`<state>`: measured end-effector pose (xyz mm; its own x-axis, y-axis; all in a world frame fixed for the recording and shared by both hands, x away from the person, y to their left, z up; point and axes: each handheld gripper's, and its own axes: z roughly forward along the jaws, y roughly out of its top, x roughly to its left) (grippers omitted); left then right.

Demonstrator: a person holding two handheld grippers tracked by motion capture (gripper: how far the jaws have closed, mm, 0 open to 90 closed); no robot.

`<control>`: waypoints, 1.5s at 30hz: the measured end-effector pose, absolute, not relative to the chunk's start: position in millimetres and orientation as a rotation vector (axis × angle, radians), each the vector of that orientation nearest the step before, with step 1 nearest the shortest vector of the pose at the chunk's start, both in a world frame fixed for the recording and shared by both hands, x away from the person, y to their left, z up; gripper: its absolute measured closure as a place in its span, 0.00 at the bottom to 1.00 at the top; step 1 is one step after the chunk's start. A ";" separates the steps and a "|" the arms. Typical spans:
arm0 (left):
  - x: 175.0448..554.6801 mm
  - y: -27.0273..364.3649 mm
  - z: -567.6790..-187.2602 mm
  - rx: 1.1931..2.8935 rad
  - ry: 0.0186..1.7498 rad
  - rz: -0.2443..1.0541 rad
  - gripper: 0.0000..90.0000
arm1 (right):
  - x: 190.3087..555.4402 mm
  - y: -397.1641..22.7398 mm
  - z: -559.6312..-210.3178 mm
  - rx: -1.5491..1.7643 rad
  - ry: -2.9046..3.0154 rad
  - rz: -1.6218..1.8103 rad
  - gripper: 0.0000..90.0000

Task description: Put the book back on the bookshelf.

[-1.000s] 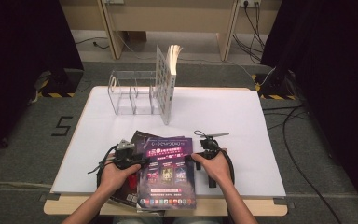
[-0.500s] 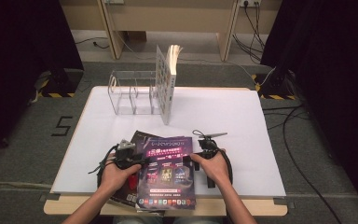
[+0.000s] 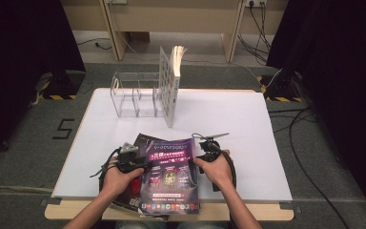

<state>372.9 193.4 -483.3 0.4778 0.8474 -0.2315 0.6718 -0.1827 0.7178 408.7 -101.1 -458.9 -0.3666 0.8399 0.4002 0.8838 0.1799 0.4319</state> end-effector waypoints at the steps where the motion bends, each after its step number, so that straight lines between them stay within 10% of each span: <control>1: 373.0 193.8 -483.2 1.927 1.263 0.280 0.62 | 408.0 -100.2 -457.0 -1.721 -2.370 -0.948 0.79; 45: 372.2 196.4 -482.0 1.931 1.268 0.287 0.62 | 398.8 -75.1 -442.4 -1.649 -2.544 -0.962 0.87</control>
